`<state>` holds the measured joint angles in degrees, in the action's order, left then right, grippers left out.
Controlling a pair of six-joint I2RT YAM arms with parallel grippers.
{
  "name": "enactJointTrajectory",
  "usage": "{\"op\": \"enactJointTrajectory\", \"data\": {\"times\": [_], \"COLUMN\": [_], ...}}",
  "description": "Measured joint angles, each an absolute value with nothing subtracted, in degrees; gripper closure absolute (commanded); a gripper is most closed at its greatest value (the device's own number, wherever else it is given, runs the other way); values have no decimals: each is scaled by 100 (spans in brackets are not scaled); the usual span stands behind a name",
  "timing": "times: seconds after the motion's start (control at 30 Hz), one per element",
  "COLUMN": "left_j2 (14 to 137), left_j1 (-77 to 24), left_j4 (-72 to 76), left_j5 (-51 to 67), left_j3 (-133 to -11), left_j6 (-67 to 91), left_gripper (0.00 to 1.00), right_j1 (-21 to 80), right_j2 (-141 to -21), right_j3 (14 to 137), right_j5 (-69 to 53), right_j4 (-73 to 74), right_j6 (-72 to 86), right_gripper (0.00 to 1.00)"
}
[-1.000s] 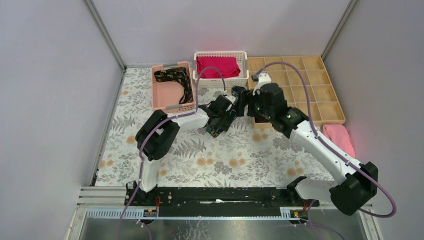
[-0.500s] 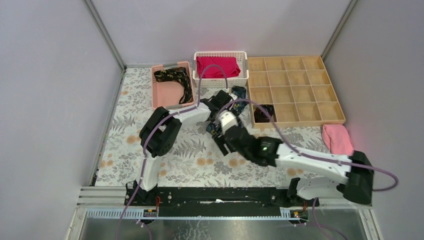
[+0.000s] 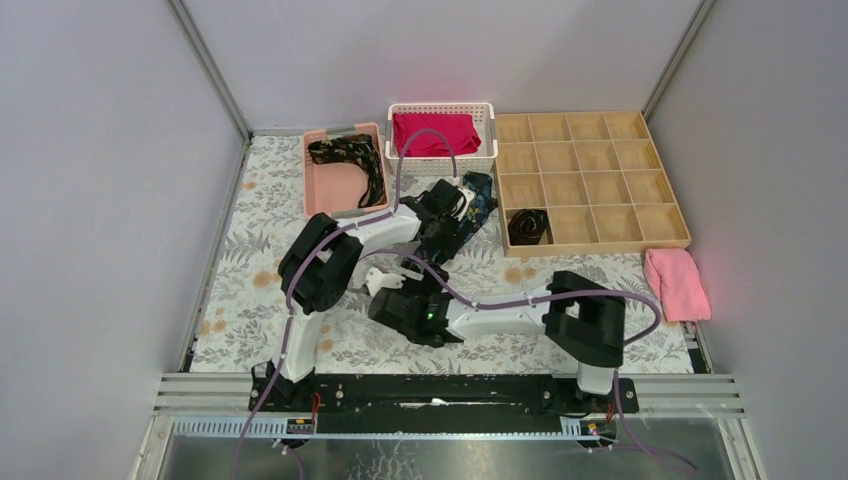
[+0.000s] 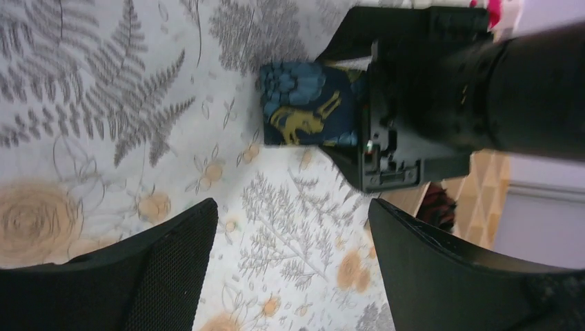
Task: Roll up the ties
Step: Roll the tie at the center of the board.
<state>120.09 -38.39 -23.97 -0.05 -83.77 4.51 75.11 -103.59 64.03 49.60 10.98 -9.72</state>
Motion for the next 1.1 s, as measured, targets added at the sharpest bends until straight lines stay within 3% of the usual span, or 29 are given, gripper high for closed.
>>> {"op": "enactJointTrajectory", "data": {"times": [0.47, 0.93, 1.1], "left_j2": [12025, 12042, 12042], "left_j1": [-3752, -3710, -3697], "left_j4": [-2392, -2379, -2370], "left_j5": [141, 189, 213], "left_j3": [-8377, -8381, -8381], "left_j6": [276, 242, 239], "left_gripper": [16, 17, 17], "right_j1": [7437, 6890, 6838], "right_j2": [-12119, -12503, -12672], "right_j3": [7371, 7732, 8025], "right_j5": [5677, 6069, 6025], "right_j4": [427, 333, 399], "right_j6": [-2357, -2593, -2589], "right_gripper": [14, 15, 24]}}
